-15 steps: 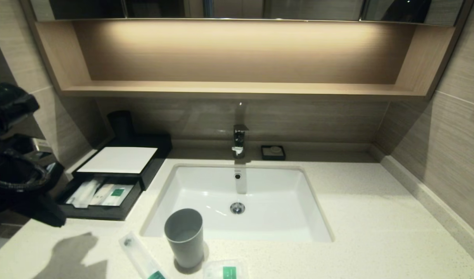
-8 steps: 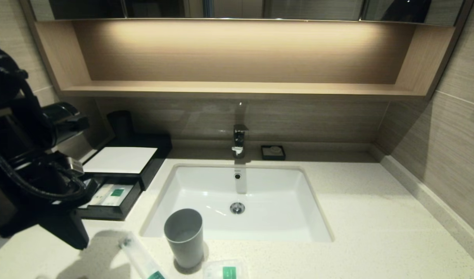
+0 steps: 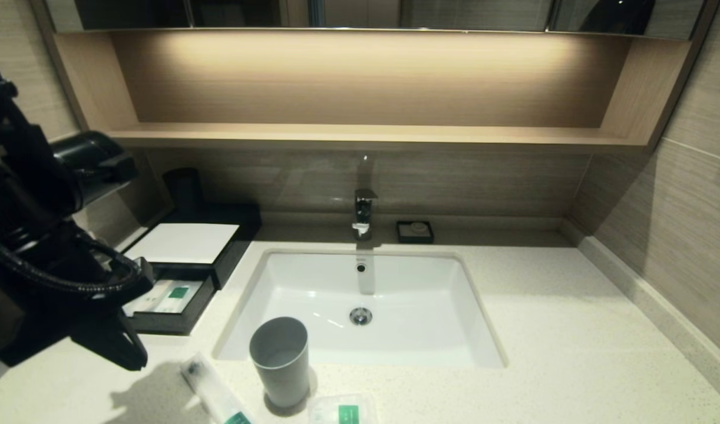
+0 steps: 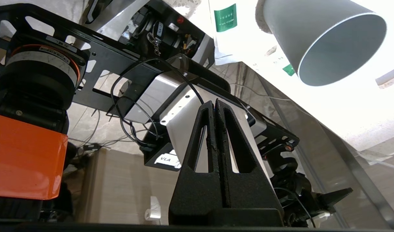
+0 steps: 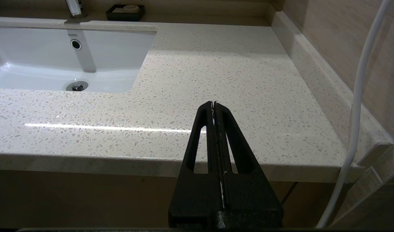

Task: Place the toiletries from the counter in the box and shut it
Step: Pick up the bathroom toiletry

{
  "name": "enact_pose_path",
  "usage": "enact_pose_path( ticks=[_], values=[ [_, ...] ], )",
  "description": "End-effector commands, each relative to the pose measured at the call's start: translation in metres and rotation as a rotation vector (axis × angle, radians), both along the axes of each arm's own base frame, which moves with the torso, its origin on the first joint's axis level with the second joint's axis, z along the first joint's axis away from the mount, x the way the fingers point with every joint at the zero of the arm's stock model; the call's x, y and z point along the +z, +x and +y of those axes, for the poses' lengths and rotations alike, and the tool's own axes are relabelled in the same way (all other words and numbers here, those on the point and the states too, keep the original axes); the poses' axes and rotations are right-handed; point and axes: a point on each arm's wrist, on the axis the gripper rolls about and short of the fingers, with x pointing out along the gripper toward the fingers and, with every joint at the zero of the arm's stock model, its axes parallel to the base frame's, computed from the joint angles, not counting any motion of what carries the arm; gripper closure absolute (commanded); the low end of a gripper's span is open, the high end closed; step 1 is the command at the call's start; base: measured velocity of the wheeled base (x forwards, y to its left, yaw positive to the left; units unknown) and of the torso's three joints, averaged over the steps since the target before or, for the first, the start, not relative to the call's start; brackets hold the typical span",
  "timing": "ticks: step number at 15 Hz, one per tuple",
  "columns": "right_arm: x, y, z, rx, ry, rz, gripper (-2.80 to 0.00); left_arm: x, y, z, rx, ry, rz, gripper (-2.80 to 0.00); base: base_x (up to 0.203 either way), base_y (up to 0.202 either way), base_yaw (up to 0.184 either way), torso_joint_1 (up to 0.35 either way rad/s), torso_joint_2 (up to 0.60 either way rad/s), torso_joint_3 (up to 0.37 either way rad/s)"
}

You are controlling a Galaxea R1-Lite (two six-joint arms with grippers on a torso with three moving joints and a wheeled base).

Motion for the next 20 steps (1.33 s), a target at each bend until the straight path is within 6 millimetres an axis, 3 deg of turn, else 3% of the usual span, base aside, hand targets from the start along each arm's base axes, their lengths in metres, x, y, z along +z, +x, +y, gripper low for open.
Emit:
enact_pose_path(
  ticks=[1, 7, 12, 15, 20],
  values=[
    [0.000, 0.000, 0.000, -0.004, 0.008, 0.001, 0.00, 0.008, -0.018, 0.001, 0.016, -0.011, -0.032, 0.00, 0.000, 0.000, 0.000, 0.000, 0.00, 0.000],
    [0.000, 0.000, 0.000, -0.004, 0.023, 0.001, 0.00, 0.009, -0.039, 0.004, 0.058, -0.021, -0.085, 0.00, 0.000, 0.000, 0.000, 0.000, 0.00, 0.000],
    [0.000, 0.000, 0.000, -0.004, 0.023, 0.001, 0.00, -0.001, -0.042, 0.005, 0.095, -0.007, -0.027, 0.00, 0.000, 0.000, 0.000, 0.000, 0.00, 0.000],
    [0.000, 0.000, 0.000, -0.004, 0.023, 0.000, 0.00, -0.018, -0.038, 0.004, 0.093, 0.008, -0.014, 0.00, 0.000, 0.000, 0.000, 0.000, 0.00, 0.000],
    [0.000, 0.000, 0.000, -0.004, 0.023, 0.000, 0.00, -0.046, -0.044, -0.026, 0.076, 0.182, -0.073, 0.00, 0.000, 0.000, 0.000, 0.000, 0.00, 0.000]
  ],
)
